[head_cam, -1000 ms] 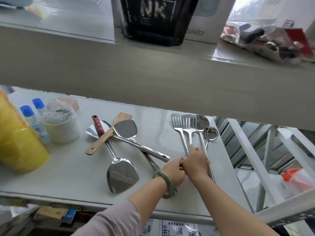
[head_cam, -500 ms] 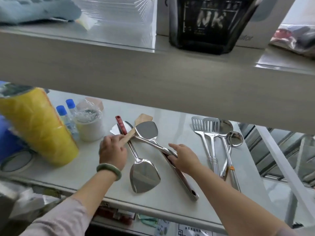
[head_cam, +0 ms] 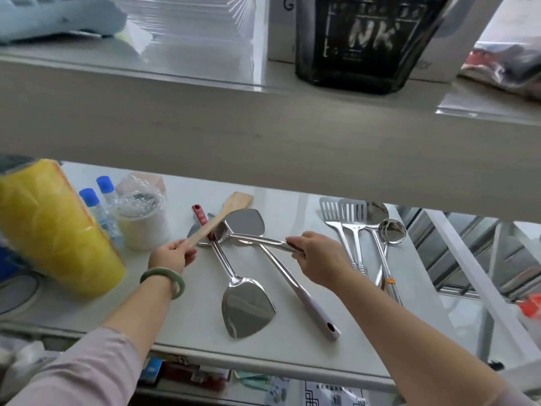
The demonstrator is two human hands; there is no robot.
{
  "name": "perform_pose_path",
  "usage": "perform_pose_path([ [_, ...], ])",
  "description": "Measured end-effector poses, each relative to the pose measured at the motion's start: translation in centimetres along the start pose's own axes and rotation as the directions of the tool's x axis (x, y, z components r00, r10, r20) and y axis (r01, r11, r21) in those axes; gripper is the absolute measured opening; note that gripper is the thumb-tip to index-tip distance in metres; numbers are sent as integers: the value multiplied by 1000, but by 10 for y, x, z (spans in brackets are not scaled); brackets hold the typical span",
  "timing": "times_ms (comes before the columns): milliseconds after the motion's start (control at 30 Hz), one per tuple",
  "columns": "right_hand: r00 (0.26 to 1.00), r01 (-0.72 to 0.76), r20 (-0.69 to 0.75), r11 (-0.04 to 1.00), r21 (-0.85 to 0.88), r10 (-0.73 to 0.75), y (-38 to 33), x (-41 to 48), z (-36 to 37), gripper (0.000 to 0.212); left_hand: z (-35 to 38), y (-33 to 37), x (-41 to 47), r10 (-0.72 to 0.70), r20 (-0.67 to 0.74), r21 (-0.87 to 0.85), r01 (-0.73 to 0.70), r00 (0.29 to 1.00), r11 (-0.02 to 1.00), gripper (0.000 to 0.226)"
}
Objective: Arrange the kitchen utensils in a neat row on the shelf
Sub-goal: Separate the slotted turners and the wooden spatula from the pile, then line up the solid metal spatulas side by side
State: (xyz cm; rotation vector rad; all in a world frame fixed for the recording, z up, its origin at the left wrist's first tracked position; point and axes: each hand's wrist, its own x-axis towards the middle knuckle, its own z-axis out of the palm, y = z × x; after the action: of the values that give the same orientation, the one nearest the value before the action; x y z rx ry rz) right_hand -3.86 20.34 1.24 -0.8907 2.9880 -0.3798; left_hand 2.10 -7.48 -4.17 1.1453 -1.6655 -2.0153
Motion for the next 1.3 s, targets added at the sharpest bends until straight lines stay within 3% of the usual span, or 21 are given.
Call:
perform_pose_path([
  [200, 991, -119, -49, 992, 34, 121, 4, -16, 9, 28, 6, -6, 3, -11, -132, -203, -16, 991, 979, 27],
  [300, 977, -203, -58, 978, 52, 206, -1, -20, 15, 30, 13, -11, -3, -4, -180, -229, -38, 984, 973, 29],
  [467, 945, -312, -73, 946, 90, 318, -11, -24, 27, 16, 23, -22, -11, 15, -307, -252, -97, 952, 963, 30],
  [600, 923, -367, -71, 922, 123, 377, -18, -28, 34, 16, 26, -34, -17, -4, -343, -171, -58, 939, 984, 27],
  [667, 910, -395, -70, 907, 145, 408, -20, -30, 37, 17, 23, -37, -19, 24, -325, 28, -16, 945, 999, 26],
  [733, 898, -420, -68, 892, 165, 435, -22, -31, 39, 17, 19, -36, -22, 96, -264, 330, -4, 960, 944, 26],
  [833, 881, -451, -54, 870, 201, 470, -27, -33, 42, 18, 19, -30, -32, 184, -195, 649, -14, 964, 760, 27],
  [900, 874, -463, -41, 856, 230, 484, -31, -34, 44, 19, 27, -29, -39, 327, -139, 731, -126, 935, 671, 29],
  [967, 873, -466, -24, 846, 260, 488, -35, -35, 47, 22, 44, -30, -48, 441, 69, 728, -347, 895, 591, 30],
  [1033, 868, -472, -1, 827, 304, 496, -37, -37, 48, 27, 64, -30, -56, 315, 241, 663, -393, 918, 637, 36],
  [1133, 877, -456, 29, 813, 362, 479, -40, -39, 44, 21, 85, -22, -62, 5, 347, 610, -230, 938, 758, 40],
  [1233, 879, -458, 90, 775, 437, 468, -39, -39, 38, 23, 89, -22, -61, -37, 421, 522, -208, 906, 827, 58],
  [1300, 880, -466, 154, 758, 456, 449, -39, -38, 39, 29, 87, -24, -61, -43, 524, 453, -236, 850, 860, 57],
])
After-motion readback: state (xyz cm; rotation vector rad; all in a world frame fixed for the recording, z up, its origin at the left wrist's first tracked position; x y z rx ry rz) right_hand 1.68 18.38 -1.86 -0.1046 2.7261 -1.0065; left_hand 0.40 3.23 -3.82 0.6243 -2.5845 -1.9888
